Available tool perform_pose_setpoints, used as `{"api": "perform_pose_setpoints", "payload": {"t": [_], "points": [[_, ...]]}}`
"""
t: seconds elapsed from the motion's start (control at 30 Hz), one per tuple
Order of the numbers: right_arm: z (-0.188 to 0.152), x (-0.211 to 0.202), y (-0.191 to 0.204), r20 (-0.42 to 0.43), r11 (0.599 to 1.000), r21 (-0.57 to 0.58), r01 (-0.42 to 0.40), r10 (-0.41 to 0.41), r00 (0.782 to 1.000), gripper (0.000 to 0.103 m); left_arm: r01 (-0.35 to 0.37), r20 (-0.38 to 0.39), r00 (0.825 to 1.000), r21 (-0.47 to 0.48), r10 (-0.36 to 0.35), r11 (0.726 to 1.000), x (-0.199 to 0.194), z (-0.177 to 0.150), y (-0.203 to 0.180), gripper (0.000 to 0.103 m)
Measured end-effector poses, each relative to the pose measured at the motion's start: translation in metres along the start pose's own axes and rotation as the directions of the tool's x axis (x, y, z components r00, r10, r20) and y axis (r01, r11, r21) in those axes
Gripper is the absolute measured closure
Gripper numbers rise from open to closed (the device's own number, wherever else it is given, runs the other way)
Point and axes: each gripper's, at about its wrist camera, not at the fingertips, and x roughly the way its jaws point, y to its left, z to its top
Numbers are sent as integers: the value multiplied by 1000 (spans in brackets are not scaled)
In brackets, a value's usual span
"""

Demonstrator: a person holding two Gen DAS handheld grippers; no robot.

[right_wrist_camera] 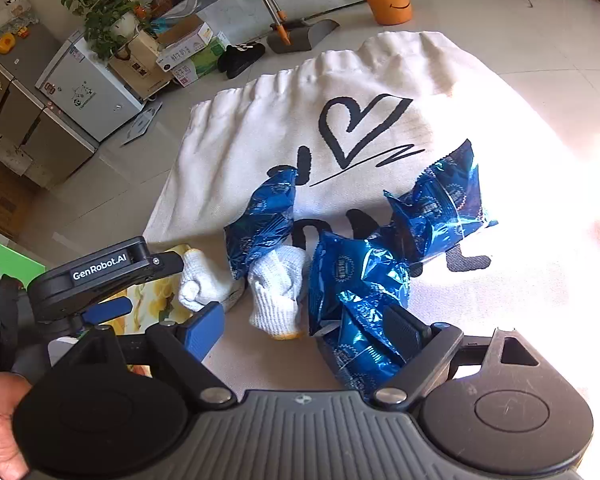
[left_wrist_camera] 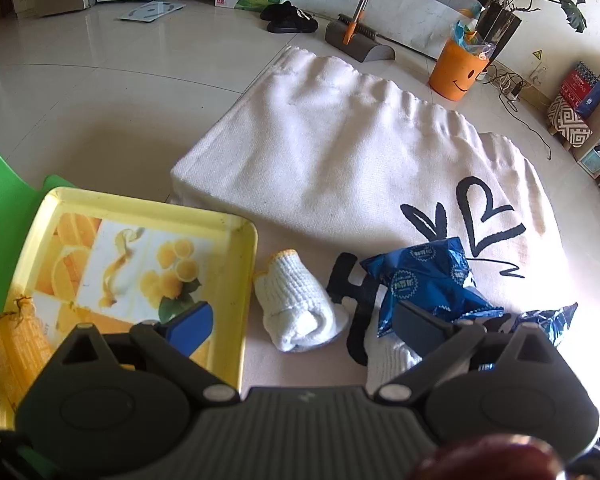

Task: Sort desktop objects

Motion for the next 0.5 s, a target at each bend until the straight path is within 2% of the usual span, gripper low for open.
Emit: {"api": "perform_pose_setpoints", "payload": {"t": [0.23,0.4,0.5], "points": [[3,-1,-32,-23,997,76,-19,21,1000,16,-16,-33,999,-6,16,1000,33,2,-10,3],[6,-1,-40,-22,996,78,-33,35,999,16,-4,-48,999,-36,2,999,47,5,-11,15],[9,0,-47,-23,995,93,-29,31,999,16,-20,-40,999,-26,19,999,50,4,-15,23]]}}
